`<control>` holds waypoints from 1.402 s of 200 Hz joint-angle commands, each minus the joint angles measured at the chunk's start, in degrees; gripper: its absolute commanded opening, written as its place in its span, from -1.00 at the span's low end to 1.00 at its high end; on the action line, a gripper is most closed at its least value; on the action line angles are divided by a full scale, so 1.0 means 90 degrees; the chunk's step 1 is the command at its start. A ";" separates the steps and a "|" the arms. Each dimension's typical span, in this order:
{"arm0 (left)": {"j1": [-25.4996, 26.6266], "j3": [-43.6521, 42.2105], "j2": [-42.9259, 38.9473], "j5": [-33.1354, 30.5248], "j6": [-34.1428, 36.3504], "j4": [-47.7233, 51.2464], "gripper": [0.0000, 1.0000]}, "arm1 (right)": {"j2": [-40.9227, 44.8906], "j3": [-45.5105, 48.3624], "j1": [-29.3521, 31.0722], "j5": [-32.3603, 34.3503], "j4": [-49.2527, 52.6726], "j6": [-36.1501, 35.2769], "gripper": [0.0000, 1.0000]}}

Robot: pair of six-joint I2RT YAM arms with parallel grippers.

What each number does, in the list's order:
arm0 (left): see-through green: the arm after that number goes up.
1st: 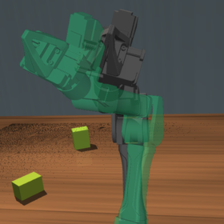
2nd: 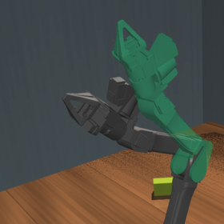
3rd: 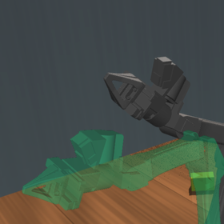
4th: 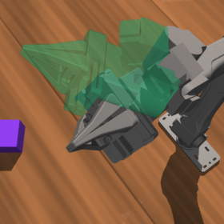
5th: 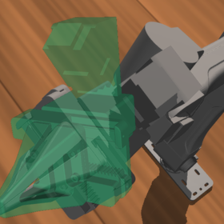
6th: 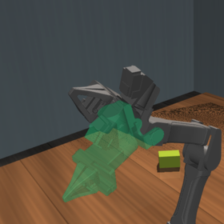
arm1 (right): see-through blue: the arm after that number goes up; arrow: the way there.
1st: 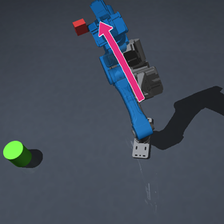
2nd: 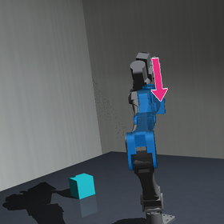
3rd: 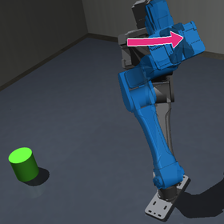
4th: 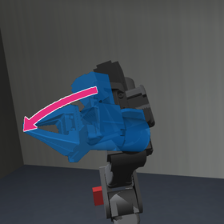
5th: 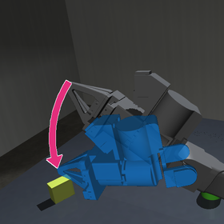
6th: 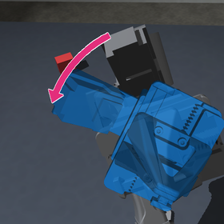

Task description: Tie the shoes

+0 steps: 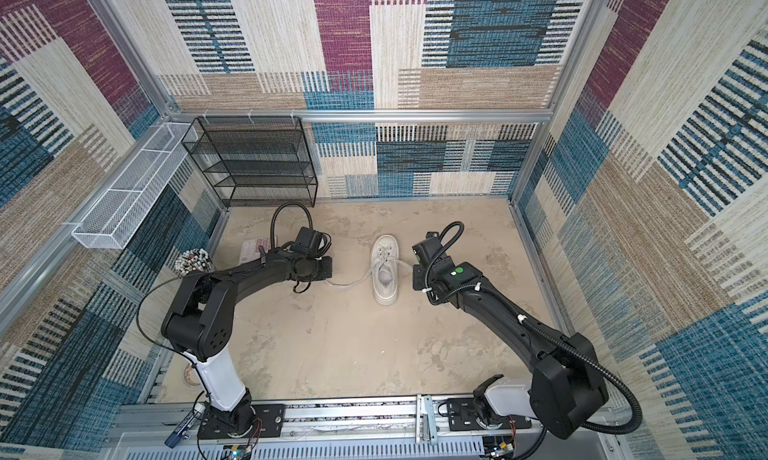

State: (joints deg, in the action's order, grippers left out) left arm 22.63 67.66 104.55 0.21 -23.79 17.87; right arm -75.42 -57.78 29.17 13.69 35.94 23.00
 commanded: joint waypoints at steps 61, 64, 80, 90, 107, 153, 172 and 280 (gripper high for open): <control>-0.0006 0.0042 -0.0883 -0.0092 0.0316 -0.0012 -1.00 | -0.1008 -0.1703 -0.0116 -0.1417 -0.0907 -0.0397 -1.00; -0.0005 0.0041 -0.0905 -0.0083 0.0327 -0.0011 -1.00 | -0.1101 -0.1784 -0.0116 -0.1524 -0.0937 -0.0350 -1.00; -0.0010 0.0002 -0.0990 -0.0070 0.0349 -0.0028 -1.00 | -0.1466 -0.2066 -0.0109 -0.2106 -0.1257 -0.0009 -1.00; -0.0005 -0.0044 -0.1028 -0.0062 0.0339 -0.0069 -1.00 | -0.1621 -0.2100 -0.0116 -0.2431 -0.1603 0.0269 -1.00; -0.0005 -0.0131 -0.1113 0.0003 0.0300 -0.0129 -1.00 | -0.1966 -0.2187 -0.0110 -0.2834 -0.2081 0.0723 -1.00; -0.0005 -0.0192 -0.1274 0.0065 0.0309 -0.0180 -1.00 | -0.3226 -0.2779 0.0111 -0.3423 -0.2593 0.1304 -1.00; -0.0005 -0.0227 -0.1356 0.0093 0.0319 -0.0224 -1.00 | -0.3666 -0.2962 0.0185 -0.3532 -0.2730 0.1441 -0.98; 0.0003 -0.0342 -0.1665 0.0239 0.0267 -0.0257 -1.00 | -0.5077 -0.4298 0.0384 -0.3385 -0.2324 0.1066 0.26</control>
State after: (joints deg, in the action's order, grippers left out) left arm 22.61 64.55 90.52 1.85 -22.11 16.23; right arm -121.54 -94.43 32.49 -17.54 14.48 34.52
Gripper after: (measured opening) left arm 0.049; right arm 0.586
